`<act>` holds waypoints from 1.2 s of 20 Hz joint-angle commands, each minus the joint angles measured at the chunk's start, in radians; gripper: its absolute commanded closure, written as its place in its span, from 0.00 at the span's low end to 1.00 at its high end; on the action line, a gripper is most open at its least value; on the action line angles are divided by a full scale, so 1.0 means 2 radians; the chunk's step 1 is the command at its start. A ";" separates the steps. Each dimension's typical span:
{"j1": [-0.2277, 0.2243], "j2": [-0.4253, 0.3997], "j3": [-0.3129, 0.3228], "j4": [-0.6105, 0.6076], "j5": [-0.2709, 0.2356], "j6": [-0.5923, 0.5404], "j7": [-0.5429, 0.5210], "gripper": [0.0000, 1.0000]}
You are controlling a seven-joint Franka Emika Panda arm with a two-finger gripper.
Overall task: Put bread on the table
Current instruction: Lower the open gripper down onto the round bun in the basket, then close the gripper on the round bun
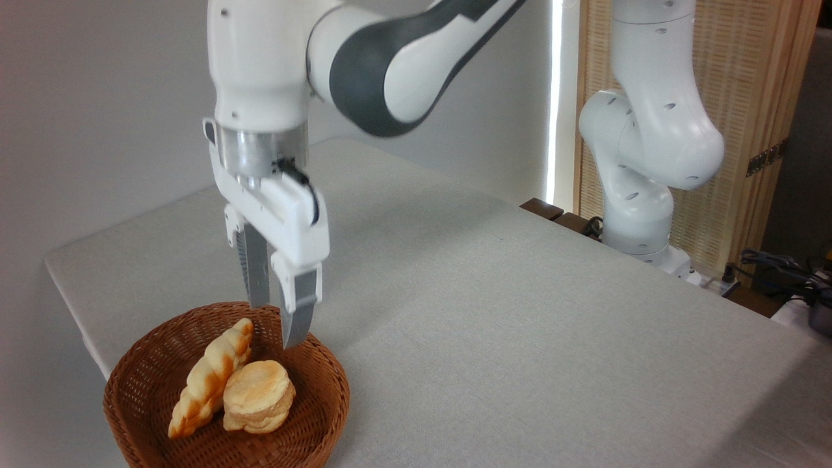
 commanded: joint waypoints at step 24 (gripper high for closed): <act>0.008 0.082 0.011 0.003 0.002 0.094 0.165 0.61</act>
